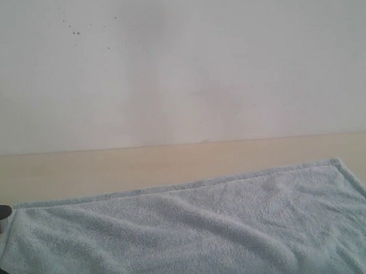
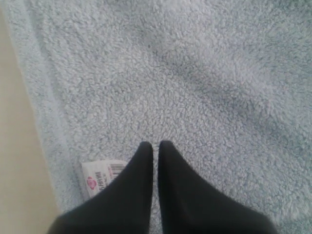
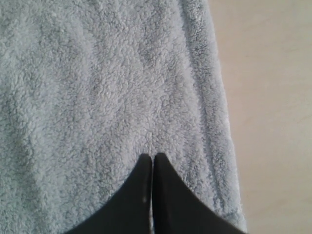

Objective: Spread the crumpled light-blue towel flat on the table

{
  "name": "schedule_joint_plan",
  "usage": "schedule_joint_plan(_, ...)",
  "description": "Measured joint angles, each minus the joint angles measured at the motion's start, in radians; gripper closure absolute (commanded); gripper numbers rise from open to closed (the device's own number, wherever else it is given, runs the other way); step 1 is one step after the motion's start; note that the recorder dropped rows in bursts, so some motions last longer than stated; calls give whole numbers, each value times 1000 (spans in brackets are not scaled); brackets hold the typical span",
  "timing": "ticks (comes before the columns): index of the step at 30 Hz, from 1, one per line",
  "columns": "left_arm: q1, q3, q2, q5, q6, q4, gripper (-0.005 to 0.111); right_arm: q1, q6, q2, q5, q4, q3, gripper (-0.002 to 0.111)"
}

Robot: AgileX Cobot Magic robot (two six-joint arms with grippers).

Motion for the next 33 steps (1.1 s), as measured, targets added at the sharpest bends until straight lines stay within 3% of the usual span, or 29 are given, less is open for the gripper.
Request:
schedule_joint_plan(17,0,3,83,60,14,-6,103,0,0,0,14,20,0,108)
schedule_joint_plan(33,0,94,88,113,-40,54,103,0,0,0,35,28,0,108)
